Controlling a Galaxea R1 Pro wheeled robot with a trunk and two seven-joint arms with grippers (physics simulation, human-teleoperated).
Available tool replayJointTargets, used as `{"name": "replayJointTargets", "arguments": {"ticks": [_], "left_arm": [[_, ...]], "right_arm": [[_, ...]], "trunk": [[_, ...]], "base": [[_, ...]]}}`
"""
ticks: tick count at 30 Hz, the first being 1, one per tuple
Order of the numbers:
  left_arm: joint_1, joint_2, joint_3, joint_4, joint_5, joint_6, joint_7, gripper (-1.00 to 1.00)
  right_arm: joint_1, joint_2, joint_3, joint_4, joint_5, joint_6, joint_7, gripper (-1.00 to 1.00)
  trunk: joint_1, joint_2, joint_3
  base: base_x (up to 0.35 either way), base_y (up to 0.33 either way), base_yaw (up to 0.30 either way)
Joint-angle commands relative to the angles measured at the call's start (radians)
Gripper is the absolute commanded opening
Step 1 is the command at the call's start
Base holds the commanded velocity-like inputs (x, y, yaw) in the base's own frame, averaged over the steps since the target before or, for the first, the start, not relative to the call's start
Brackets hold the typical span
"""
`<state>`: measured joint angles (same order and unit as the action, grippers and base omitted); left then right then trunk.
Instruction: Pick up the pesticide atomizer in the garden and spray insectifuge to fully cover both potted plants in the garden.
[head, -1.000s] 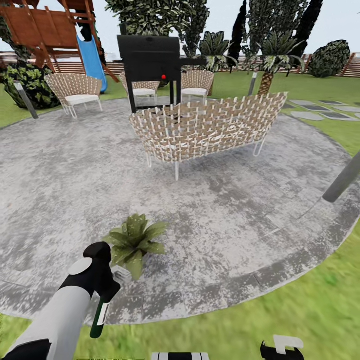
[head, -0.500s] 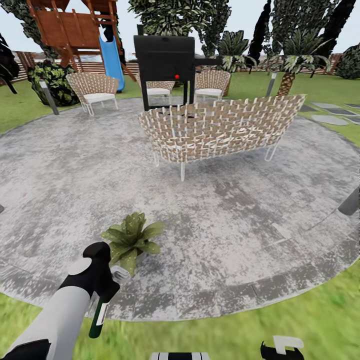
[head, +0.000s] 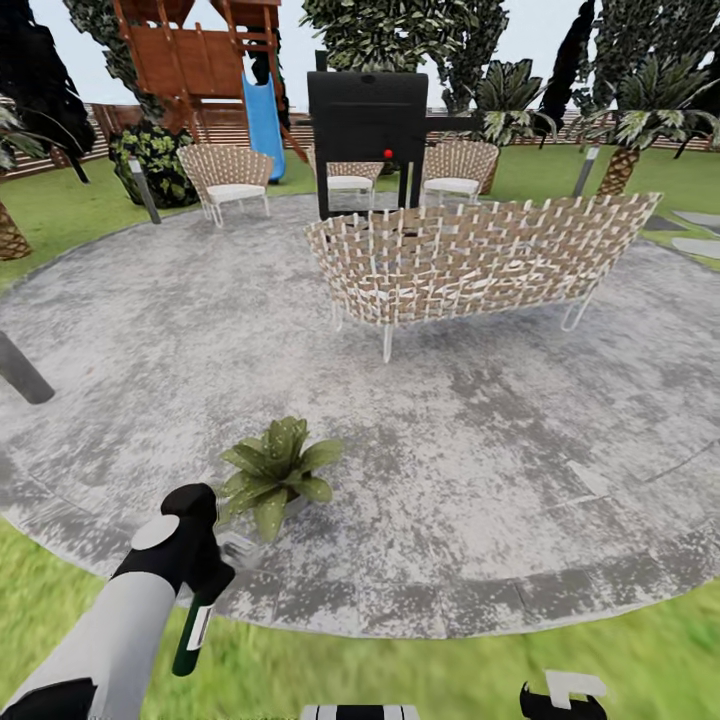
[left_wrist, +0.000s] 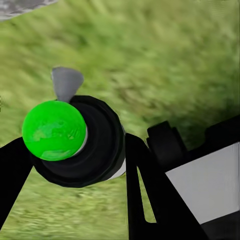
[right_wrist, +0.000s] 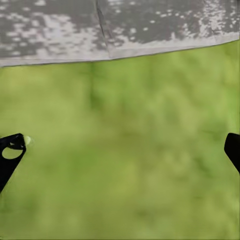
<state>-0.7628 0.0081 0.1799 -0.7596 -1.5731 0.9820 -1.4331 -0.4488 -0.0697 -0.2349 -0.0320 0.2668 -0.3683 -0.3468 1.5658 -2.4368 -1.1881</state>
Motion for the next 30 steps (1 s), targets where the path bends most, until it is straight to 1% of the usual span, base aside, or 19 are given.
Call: {"name": "replayJointTargets", "arguments": {"ticks": [1, 4, 5, 6, 8, 9, 10, 11, 12, 14, 15, 18, 19, 21, 23, 27, 30], "left_arm": [[-0.005, -0.001, 0.001, -0.001, -0.011, 0.009, -0.020, -1.00], [-0.036, -0.004, -0.016, 0.000, -0.028, 0.003, -0.098, -1.00], [-0.069, -0.006, -0.036, 0.007, -0.063, 0.002, -0.129, -1.00], [-0.092, -0.007, -0.047, 0.016, -0.090, 0.002, -0.138, -1.00], [-0.159, -0.008, -0.062, 0.063, -0.176, -0.001, -0.138, -1.00], [-0.208, -0.007, -0.065, 0.098, -0.235, -0.008, -0.138, -1.00], [-0.243, -0.008, -0.066, 0.124, -0.268, -0.017, -0.138, -1.00], [-0.267, -0.008, -0.066, 0.143, -0.282, -0.025, -0.138, -1.00], [-0.307, -0.008, -0.066, 0.178, -0.294, -0.037, -0.138, -1.00], [-0.426, -0.004, -0.066, 0.307, -0.305, -0.062, -0.138, -1.00], [-0.455, -0.004, -0.066, 0.340, -0.305, -0.065, -0.138, -1.00], [-0.566, -0.014, -0.061, 0.463, -0.305, -0.071, -0.138, -1.00], [-0.582, -0.015, -0.060, 0.480, -0.305, -0.071, -0.138, -1.00], [-0.591, -0.016, -0.061, 0.497, -0.304, -0.071, -0.138, -1.00], [-0.585, -0.015, -0.057, 0.502, -0.302, -0.071, -0.138, -1.00], [-0.583, -0.016, -0.052, 0.497, -0.300, -0.070, -0.138, -1.00], [-0.584, -0.015, -0.049, 0.493, -0.281, -0.069, -0.138, -1.00]], "right_arm": [[-0.001, 0.000, -0.008, 0.001, 0.011, -0.003, -0.003, 1.00], [-0.001, 0.000, -0.008, 0.001, 0.011, -0.003, -0.003, 1.00], [-0.001, -0.001, -0.008, 0.001, 0.011, -0.003, -0.003, 1.00], [-0.001, -0.001, -0.008, 0.001, 0.011, -0.003, -0.003, 1.00], [-0.001, -0.001, -0.008, 0.002, 0.011, -0.003, -0.003, 1.00], [-0.001, -0.001, -0.008, 0.003, 0.011, -0.003, -0.003, 1.00], [-0.001, -0.001, -0.008, 0.003, 0.011, -0.003, -0.003, 1.00], [-0.001, -0.001, -0.008, 0.002, 0.011, -0.003, -0.003, 1.00], [-0.001, -0.002, -0.008, 0.002, 0.011, -0.003, -0.003, 1.00], [-0.001, -0.002, -0.008, 0.003, 0.011, -0.003, -0.003, 1.00], [-0.001, -0.001, -0.008, 0.003, 0.011, -0.003, -0.003, 1.00], [-0.001, -0.004, -0.007, 0.003, 0.012, -0.003, -0.002, 1.00], [-0.001, -0.005, -0.007, 0.003, 0.012, -0.003, -0.001, 1.00], [-0.001, -0.006, -0.007, 0.003, 0.012, -0.003, 0.000, 1.00], [0.001, -0.007, -0.007, 0.004, 0.014, -0.003, 0.000, 1.00], [0.001, -0.007, -0.007, 0.003, 0.013, -0.003, 0.000, 1.00], [0.001, -0.007, -0.007, 0.003, 0.012, -0.003, -0.001, 1.00]], "trunk": [[0.000, 0.000, -0.001], [0.000, 0.000, -0.001], [0.000, 0.000, -0.001], [0.000, 0.000, -0.001], [0.000, 0.000, -0.001], [0.000, 0.000, -0.001], [0.000, 0.000, -0.001], [0.000, 0.000, -0.001], [0.000, 0.000, -0.001], [0.000, 0.000, -0.001], [0.000, 0.000, -0.001], [0.000, 0.000, -0.001], [0.000, 0.000, -0.001], [0.000, 0.000, -0.001], [0.000, 0.000, -0.001], [0.000, 0.000, -0.001], [0.000, 0.000, -0.001]], "base": [[-0.001, -0.001, 0.277], [0.000, 0.000, 0.199], [0.000, 0.000, 0.065], [0.000, 0.000, 0.041], [0.000, 0.000, 0.016], [0.000, 0.000, 0.004], [0.000, 0.000, 0.002], [0.000, 0.000, 0.001], [0.000, 0.000, 0.000], [0.000, 0.000, 0.000], [0.000, 0.000, 0.000], [0.000, 0.000, 0.000], [0.000, 0.000, 0.000], [0.000, 0.000, 0.000], [0.000, 0.000, 0.000], [0.002, 0.000, 0.000], [0.148, -0.089, 0.000]]}}
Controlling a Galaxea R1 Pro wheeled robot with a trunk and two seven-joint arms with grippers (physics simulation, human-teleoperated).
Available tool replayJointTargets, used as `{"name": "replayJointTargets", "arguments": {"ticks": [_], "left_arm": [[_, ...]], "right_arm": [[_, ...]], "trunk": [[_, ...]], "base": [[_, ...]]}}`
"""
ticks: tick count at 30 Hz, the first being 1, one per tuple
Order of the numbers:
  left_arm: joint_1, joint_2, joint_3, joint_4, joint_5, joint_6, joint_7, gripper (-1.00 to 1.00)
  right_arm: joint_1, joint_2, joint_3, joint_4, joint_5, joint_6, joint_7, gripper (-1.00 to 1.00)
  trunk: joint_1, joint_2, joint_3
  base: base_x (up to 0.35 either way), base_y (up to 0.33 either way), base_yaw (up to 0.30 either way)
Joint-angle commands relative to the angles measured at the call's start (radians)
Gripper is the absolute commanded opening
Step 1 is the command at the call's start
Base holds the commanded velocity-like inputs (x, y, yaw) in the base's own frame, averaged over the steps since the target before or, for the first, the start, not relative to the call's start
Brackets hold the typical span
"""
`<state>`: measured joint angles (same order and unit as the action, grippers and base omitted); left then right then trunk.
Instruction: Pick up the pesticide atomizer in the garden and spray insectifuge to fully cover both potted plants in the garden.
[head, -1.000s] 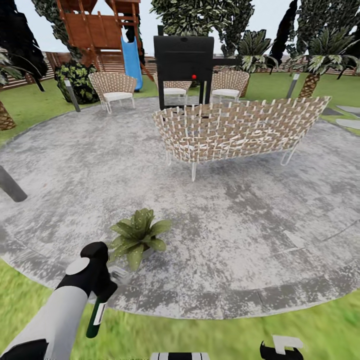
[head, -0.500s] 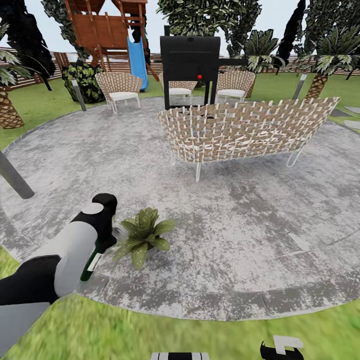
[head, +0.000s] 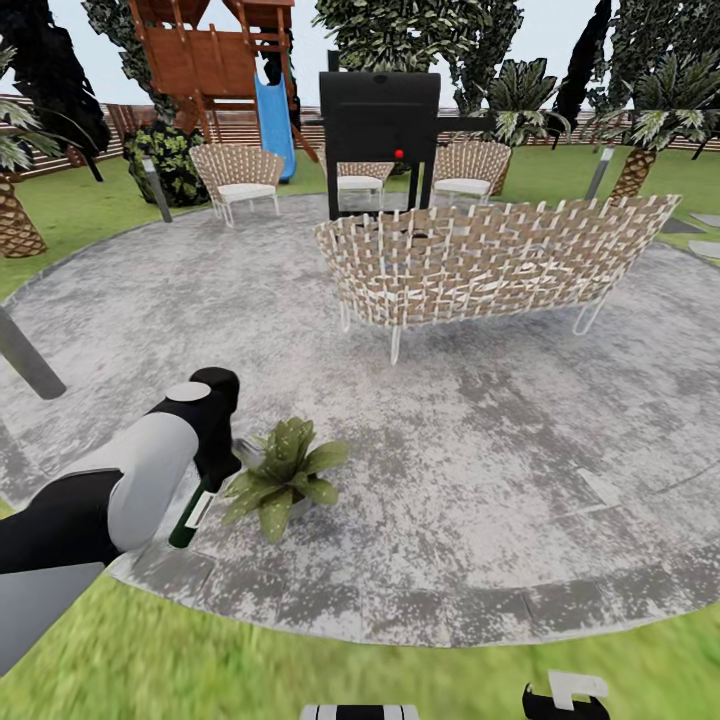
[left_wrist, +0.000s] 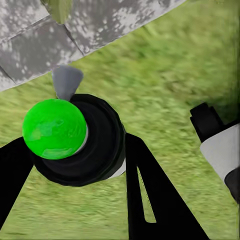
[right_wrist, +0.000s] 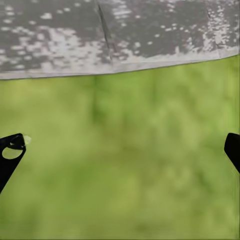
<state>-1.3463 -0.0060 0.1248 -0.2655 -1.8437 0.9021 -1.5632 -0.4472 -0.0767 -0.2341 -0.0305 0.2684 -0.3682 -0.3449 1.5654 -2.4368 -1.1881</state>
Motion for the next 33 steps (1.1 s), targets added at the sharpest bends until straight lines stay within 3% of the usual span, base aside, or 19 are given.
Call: {"name": "replayJointTargets", "arguments": {"ticks": [1, 7, 16, 21, 28, 33], "left_arm": [[0.000, 0.000, 0.006, -0.001, -0.003, 0.011, -0.008, -1.00], [0.001, -0.002, 0.004, 0.001, 0.005, 0.011, -0.008, -1.00], [0.001, -0.003, 0.004, 0.005, 0.004, 0.011, -0.008, -1.00], [0.002, -0.010, 0.003, 0.009, 0.004, 0.011, -0.008, -1.00], [0.066, -0.007, -0.001, 0.003, 0.004, 0.011, -0.008, -1.00], [0.077, -0.006, -0.002, 0.001, 0.003, 0.009, -0.008, -1.00]], "right_arm": [[-0.001, 0.000, -0.008, 0.001, 0.010, -0.003, -0.003, 1.00], [-0.001, 0.001, -0.009, 0.001, 0.009, -0.003, -0.005, 1.00], [-0.001, 0.002, -0.008, 0.001, 0.009, -0.003, -0.005, 1.00], [-0.001, 0.002, -0.009, 0.001, 0.009, -0.003, -0.005, 1.00], [-0.001, 0.002, -0.009, 0.001, 0.009, -0.003, -0.005, 1.00], [-0.001, 0.002, -0.009, 0.001, 0.009, -0.003, -0.006, 1.00]], "trunk": [[0.000, 0.000, -0.001], [0.000, 0.000, -0.001], [0.000, 0.000, -0.001], [0.000, 0.000, -0.001], [0.000, 0.000, -0.001], [0.000, 0.000, -0.001]], "base": [[0.218, -0.148, 0.000], [0.237, -0.106, 0.008], [0.243, -0.148, 0.237], [0.228, -0.186, 0.041], [0.118, -0.258, 0.012], [0.095, -0.268, 0.223]]}}
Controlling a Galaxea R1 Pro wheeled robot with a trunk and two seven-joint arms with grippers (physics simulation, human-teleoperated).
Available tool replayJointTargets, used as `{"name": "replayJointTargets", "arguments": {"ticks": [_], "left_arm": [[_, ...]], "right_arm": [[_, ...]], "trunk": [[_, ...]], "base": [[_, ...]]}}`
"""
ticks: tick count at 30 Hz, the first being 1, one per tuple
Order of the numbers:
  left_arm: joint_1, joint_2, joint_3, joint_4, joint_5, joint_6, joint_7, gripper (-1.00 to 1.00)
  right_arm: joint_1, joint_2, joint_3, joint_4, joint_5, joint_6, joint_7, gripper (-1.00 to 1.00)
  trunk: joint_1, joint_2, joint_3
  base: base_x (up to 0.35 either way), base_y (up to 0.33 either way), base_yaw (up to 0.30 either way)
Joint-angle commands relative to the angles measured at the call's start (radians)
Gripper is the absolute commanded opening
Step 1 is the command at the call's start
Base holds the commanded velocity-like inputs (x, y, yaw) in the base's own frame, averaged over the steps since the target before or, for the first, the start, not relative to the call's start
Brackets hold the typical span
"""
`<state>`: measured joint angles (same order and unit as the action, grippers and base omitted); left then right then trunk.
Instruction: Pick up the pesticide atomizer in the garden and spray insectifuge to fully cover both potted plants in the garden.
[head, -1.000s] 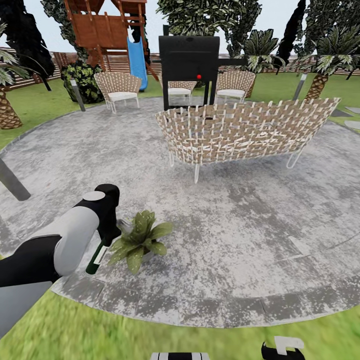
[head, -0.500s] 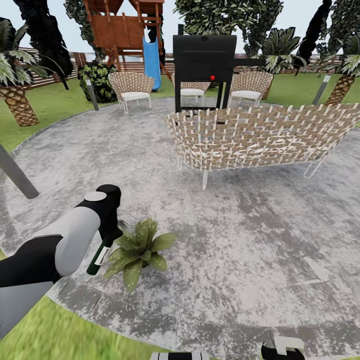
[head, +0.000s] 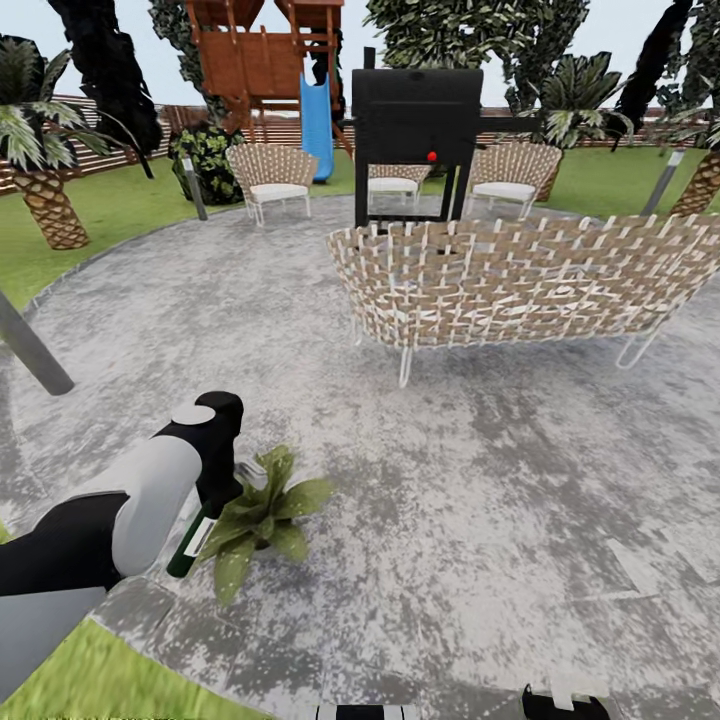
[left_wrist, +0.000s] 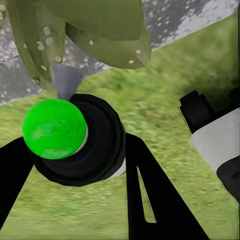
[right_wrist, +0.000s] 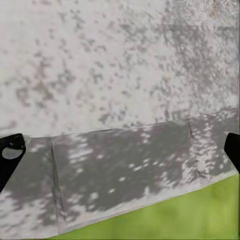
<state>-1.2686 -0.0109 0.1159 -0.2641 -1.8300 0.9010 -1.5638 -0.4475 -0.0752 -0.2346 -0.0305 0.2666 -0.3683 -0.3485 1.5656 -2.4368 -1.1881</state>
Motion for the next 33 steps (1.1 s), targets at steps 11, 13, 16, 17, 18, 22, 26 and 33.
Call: {"name": "replayJointTargets", "arguments": {"ticks": [11, 13, 16, 17, 18, 22, 26, 33], "left_arm": [[-0.001, -0.003, 0.005, -0.003, -0.012, 0.010, -0.007, -1.00], [0.000, -0.003, 0.005, -0.003, -0.012, 0.010, -0.007, -1.00], [-0.001, -0.003, 0.004, -0.004, -0.012, 0.010, -0.007, -1.00], [-0.001, -0.003, 0.003, -0.004, -0.012, 0.010, -0.007, -1.00], [0.000, -0.003, 0.003, -0.003, -0.012, 0.010, -0.007, -1.00], [0.000, -0.004, 0.002, -0.003, -0.012, 0.010, -0.007, -1.00], [0.000, -0.004, 0.002, -0.004, -0.011, 0.012, -0.007, -1.00], [0.000, -0.005, 0.002, -0.003, -0.011, 0.014, -0.007, -1.00]], "right_arm": [[0.000, 0.000, -0.008, 0.001, 0.011, -0.003, -0.002, 1.00], [0.000, 0.000, -0.008, 0.001, 0.011, -0.003, -0.002, 1.00], [0.000, 0.000, -0.009, 0.000, 0.010, -0.003, -0.001, 1.00], [0.000, 0.000, -0.009, 0.000, 0.011, -0.003, -0.001, 1.00], [0.000, 0.000, -0.009, 0.000, 0.011, -0.003, -0.001, 1.00], [0.000, 0.000, -0.008, 0.001, 0.011, -0.003, -0.001, 1.00], [0.000, 0.000, -0.008, 0.001, 0.011, -0.003, -0.001, 1.00], [0.000, 0.001, -0.008, 0.001, 0.011, -0.003, -0.002, 1.00]], "trunk": [[0.000, 0.000, -0.001], [0.000, 0.000, -0.001], [0.000, 0.000, -0.001], [0.000, 0.000, -0.001], [0.000, 0.000, -0.001], [0.000, 0.000, -0.001], [0.000, 0.000, -0.001], [0.000, 0.000, -0.001]], "base": [[0.059, -0.273, 0.275], [0.000, -0.278, 0.262], [0.000, -0.278, 0.070], [0.005, -0.278, 0.012], [0.039, -0.278, 0.006], [0.079, -0.278, 0.001], [0.090, -0.278, 0.000], [0.091, -0.278, 0.000]]}}
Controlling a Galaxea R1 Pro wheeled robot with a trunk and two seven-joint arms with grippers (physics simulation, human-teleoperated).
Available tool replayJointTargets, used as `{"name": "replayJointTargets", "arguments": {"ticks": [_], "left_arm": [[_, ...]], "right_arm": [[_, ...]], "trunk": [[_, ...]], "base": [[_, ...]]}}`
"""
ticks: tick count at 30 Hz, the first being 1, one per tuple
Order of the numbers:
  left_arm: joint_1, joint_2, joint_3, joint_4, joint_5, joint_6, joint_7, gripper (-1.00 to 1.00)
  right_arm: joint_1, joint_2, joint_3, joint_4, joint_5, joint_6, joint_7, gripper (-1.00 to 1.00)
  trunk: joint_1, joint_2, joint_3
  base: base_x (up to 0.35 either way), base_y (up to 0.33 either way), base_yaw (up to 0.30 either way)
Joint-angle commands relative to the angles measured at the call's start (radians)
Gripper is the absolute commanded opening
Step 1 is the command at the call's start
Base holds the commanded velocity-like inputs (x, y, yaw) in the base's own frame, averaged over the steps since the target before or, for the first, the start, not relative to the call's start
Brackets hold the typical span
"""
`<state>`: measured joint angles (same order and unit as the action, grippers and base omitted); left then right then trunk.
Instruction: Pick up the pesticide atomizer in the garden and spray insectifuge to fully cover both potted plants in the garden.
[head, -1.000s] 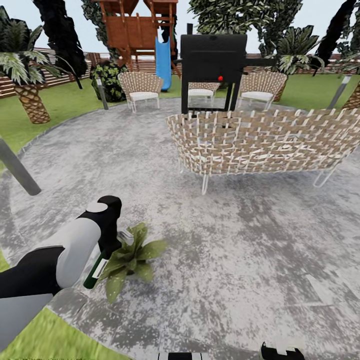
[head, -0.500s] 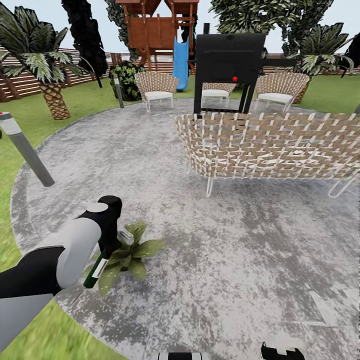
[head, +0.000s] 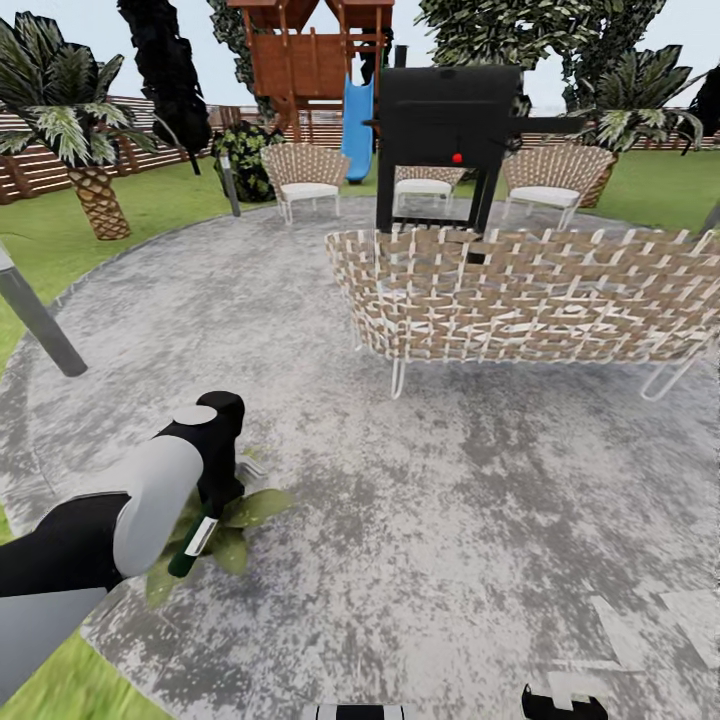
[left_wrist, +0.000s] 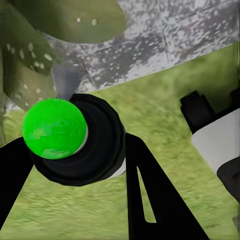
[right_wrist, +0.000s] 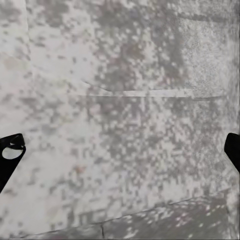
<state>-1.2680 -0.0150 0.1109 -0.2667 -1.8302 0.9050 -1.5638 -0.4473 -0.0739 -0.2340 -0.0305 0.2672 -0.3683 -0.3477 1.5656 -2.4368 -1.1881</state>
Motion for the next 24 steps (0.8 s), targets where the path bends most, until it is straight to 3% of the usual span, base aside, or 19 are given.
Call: {"name": "replayJointTargets", "arguments": {"ticks": [1, 6, 24], "left_arm": [[-0.001, -0.001, 0.007, -0.001, -0.011, 0.011, -0.007, -1.00], [-0.001, -0.001, 0.008, 0.003, -0.011, 0.013, -0.007, -1.00], [0.001, 0.002, 0.006, 0.006, -0.011, 0.017, -0.007, -1.00]], "right_arm": [[-0.001, 0.000, -0.008, 0.001, 0.010, -0.003, -0.002, 1.00], [-0.001, 0.000, -0.008, 0.001, 0.010, -0.003, -0.002, 1.00], [-0.001, 0.000, -0.008, 0.001, 0.010, -0.003, -0.002, 1.00]], "trunk": [[0.000, 0.000, -0.001], [0.000, 0.000, -0.001], [0.000, 0.000, -0.001]], "base": [[0.091, -0.278, 0.000], [0.091, -0.278, 0.142], [0.047, -0.278, 0.271]]}}
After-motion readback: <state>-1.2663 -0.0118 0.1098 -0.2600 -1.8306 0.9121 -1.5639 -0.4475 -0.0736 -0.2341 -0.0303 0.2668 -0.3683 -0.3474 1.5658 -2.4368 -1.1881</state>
